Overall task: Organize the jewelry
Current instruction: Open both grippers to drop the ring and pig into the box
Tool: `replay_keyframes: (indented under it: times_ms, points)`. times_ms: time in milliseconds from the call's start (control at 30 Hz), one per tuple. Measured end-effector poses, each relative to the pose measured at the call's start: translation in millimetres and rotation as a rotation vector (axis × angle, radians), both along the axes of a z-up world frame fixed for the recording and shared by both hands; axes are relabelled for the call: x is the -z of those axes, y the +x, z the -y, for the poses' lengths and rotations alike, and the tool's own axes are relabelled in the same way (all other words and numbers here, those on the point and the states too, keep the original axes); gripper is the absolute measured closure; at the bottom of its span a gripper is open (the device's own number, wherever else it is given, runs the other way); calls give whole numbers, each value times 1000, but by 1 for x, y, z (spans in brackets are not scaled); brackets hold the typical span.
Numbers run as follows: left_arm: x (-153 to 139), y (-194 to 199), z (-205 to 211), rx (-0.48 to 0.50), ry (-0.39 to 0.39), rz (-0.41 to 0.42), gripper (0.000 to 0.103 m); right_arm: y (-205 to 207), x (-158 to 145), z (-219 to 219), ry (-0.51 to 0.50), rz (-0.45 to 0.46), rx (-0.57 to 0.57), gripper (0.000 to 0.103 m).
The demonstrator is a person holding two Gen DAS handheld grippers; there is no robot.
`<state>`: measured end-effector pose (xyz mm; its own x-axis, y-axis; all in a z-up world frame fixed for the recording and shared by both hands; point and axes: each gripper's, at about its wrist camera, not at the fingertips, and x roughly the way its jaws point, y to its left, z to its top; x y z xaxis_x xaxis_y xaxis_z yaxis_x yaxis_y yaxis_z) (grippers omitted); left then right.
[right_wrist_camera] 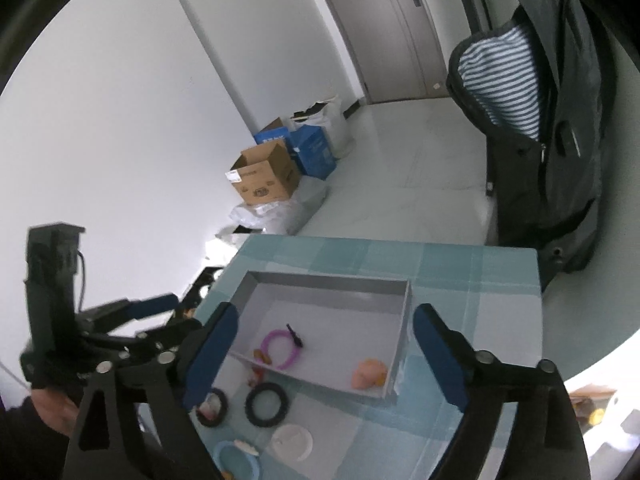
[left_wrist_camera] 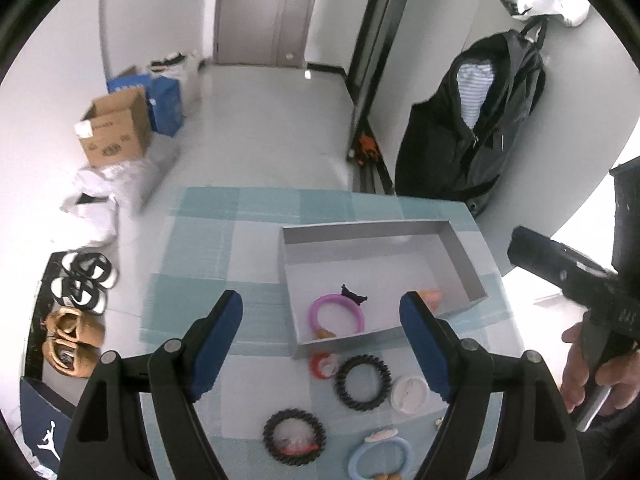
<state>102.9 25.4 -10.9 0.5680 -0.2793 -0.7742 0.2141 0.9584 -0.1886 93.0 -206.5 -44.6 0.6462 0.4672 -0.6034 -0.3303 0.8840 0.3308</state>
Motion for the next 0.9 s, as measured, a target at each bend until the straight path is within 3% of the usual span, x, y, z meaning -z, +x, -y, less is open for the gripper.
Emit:
replay_keyframes:
  times_ms: [333,533,633,900]
  points:
    - [-7,-35,1,-25,75,117,25,-44,-3,-12,-58,75,-52,3]
    - [2,-51,-4,-58,53,79,25,-65,3,-12,-37,40,-63,1]
    - [7,-68,-5,-80,54,77,25,-84,17,-18,-61,4,-99,0]
    - [33,-94,-6,-84,39,-24,25,-128,60,-28,-125,-99,-145,0]
